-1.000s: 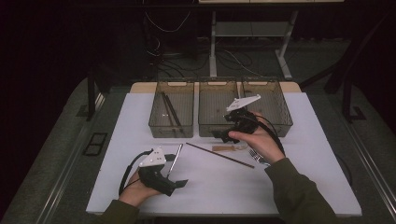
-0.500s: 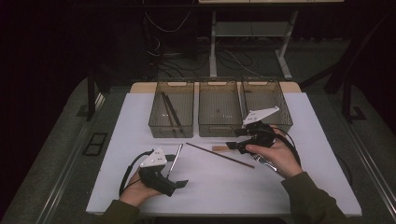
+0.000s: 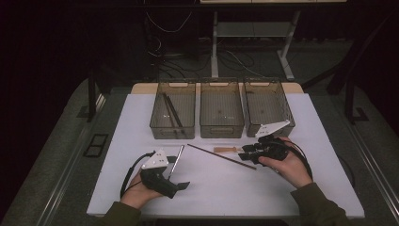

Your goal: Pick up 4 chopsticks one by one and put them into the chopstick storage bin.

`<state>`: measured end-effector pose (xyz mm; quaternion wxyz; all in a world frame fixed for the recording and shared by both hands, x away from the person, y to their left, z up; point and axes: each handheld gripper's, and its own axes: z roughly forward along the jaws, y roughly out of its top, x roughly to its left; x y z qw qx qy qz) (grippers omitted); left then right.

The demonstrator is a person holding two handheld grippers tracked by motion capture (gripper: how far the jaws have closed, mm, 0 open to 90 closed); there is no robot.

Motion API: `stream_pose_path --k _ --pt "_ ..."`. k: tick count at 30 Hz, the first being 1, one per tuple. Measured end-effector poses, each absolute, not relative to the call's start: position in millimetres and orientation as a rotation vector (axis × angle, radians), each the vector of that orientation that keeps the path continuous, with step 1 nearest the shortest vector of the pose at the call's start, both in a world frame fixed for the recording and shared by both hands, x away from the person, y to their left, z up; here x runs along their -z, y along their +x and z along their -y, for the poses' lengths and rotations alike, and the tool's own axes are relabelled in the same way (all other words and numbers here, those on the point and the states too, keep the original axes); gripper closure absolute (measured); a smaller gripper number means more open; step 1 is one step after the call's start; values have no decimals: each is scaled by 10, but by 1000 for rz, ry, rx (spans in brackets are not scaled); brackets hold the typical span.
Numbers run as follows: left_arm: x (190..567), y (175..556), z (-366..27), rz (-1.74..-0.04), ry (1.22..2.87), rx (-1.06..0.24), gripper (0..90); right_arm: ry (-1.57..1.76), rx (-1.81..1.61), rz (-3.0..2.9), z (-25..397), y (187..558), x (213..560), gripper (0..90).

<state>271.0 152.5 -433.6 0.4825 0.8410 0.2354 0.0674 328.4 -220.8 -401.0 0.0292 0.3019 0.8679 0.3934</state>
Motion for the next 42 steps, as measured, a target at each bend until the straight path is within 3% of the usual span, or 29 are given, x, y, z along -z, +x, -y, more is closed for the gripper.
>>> stream_pose_path --k 6,11,31,42 --pt "4336 2706 -1526 -573 2049 -165 0 938 -1168 -2704 2197 3298 4124 690" --pt "4332 2704 -1525 -569 2057 -165 0 888 -1127 -2730 2140 3309 4152 641" --pt "4342 2706 -1516 -570 2057 -161 0 838 -1033 -2794 1976 3431 4362 793" --pt "4344 2707 -1513 -568 2056 -162 0 740 -984 -2836 1942 3448 4409 831"
